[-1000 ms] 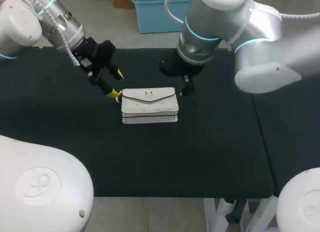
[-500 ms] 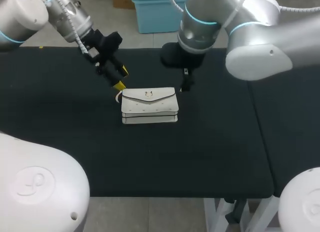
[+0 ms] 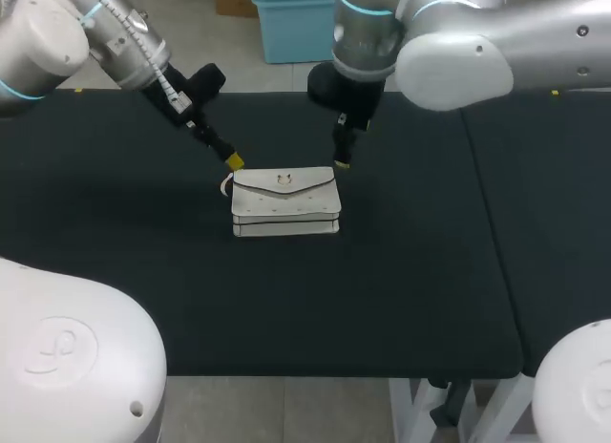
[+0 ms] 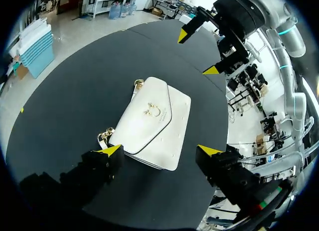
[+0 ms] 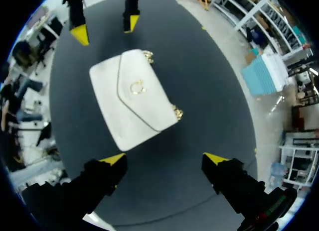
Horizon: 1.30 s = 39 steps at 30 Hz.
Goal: Pick up the bag, open it, inspect its contents, close it, and place it on the opposite side
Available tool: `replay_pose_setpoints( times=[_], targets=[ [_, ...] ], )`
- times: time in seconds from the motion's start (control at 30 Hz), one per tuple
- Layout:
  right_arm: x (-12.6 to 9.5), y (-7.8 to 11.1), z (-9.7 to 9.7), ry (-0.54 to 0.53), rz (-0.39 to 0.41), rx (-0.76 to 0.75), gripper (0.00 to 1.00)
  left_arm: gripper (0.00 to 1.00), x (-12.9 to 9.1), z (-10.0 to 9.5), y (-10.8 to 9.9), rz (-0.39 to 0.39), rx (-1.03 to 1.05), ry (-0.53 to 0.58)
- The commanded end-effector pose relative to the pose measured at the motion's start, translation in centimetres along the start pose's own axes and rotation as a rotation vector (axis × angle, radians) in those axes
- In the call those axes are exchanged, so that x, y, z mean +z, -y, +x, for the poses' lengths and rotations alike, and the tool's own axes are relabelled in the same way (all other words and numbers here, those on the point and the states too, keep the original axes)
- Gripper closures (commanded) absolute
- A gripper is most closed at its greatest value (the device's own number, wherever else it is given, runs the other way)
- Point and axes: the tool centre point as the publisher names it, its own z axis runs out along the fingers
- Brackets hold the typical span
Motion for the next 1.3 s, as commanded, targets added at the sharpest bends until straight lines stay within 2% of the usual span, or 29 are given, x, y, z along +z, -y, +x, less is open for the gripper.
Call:
replay_pose_setpoints(
  times=[0.03,0.1,0.47,0.5,0.53,0.6,0.77,0.8,0.83,0.9,1.0,1.3],
  targets=[
    [-0.4,0.3,-1.0,-0.314,0.002,0.637,0.00,0.00,0.0,0.8,-0.8,0.082,-0.624,0.088],
    [-0.5,0.5,-0.9,-0.293,-0.012,0.649,0.00,0.00,-0.2,1.4,-0.8,0.027,-0.540,0.131],
    [-0.5,0.5,-0.9,-0.293,-0.012,0.649,0.00,0.00,-0.2,1.4,-0.8,0.027,-0.540,0.131],
    [-0.3,0.0,-0.5,-0.319,-0.009,0.660,0.00,0.00,-0.2,1.4,-0.8,0.027,-0.540,0.131],
    [-0.3,-0.6,0.0,-0.373,-0.035,0.678,0.00,0.00,0.3,1.4,-0.7,0.053,-0.605,0.103],
    [-0.8,-1.3,0.9,-0.460,-0.088,0.757,0.00,0.00,1.1,1.3,-0.7,0.102,-0.777,0.124],
    [-0.7,-1.5,1.7,-0.602,-0.162,0.952,0.00,0.00,1.4,1.3,-1.8,0.175,-1.026,0.026],
    [-0.7,-1.4,1.7,-0.629,-0.176,0.982,0.00,0.00,1.3,1.4,-2.1,0.183,-1.020,0.000],
    [-0.5,-1.4,1.8,-0.653,-0.185,1.012,0.00,0.00,1.5,1.5,-2.4,0.208,-1.062,0.021],
    [-0.1,-1.3,1.8,-0.690,-0.205,1.061,0.00,0.00,1.6,1.5,-2.8,0.229,-1.080,-0.040],
    [0.7,-1.1,1.7,-0.752,-0.246,1.141,0.00,0.00,1.9,1.3,-3.1,0.268,-1.106,-0.050],
    [3.0,-1.5,1.3,-0.820,-0.370,1.261,0.00,0.00,3.0,0.1,-2.9,0.297,-1.087,-0.102]
  ],
)
